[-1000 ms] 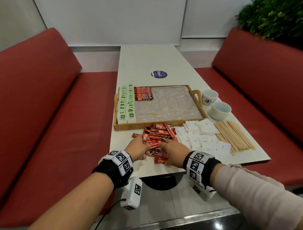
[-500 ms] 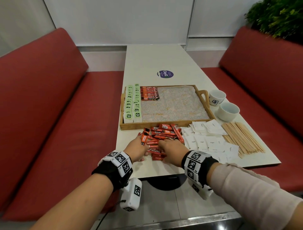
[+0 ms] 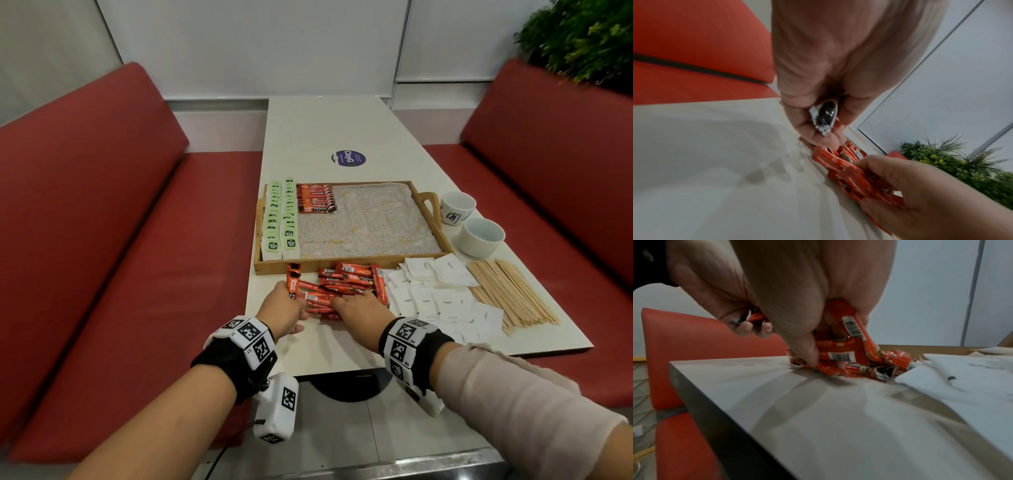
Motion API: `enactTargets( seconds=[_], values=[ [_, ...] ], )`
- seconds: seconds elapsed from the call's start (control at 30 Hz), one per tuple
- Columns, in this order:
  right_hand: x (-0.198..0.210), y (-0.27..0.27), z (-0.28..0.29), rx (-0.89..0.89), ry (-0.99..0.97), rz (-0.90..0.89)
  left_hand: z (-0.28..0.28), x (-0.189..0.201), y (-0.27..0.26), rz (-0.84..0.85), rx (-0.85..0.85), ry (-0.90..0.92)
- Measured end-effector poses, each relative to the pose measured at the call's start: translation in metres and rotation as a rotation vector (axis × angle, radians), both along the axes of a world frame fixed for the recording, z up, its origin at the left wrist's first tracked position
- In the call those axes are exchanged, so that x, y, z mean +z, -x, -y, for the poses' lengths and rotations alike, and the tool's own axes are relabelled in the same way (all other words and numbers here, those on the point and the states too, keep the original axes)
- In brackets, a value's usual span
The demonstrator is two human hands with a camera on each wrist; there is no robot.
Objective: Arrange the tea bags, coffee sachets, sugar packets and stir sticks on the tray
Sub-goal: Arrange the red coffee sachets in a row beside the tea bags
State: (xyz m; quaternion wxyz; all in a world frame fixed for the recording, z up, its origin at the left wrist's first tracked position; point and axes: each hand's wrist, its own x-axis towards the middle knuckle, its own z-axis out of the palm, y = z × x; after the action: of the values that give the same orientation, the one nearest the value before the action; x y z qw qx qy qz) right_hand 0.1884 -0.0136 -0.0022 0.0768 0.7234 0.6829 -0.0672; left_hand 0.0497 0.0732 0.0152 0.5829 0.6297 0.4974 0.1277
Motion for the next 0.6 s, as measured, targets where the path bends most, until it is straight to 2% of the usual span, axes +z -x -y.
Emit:
enactTargets(
  seconds=[0.1, 0.27, 0.47, 0.6],
  values=[
    [0.003, 0.002, -0.001, -0.037, -0.006, -0.056, -0.002, -0.001, 0.002, 0.011, 0.023, 0.002],
    [0.014, 0.002, -0.006, -0.191, -0.038, -0.318, -0.005, 0.0, 0.002, 0.075, 0.097, 0.028],
    [0.028, -0.003, -0.015, -0.321, -0.141, -0.531, -0.007, 0.001, 0.0, 0.124, 0.124, 0.018],
    [0.033, -0.005, -0.02, -0.376, -0.223, -0.652, -0.004, 0.003, -0.007, 0.159, 0.128, 0.085]
  ],
)
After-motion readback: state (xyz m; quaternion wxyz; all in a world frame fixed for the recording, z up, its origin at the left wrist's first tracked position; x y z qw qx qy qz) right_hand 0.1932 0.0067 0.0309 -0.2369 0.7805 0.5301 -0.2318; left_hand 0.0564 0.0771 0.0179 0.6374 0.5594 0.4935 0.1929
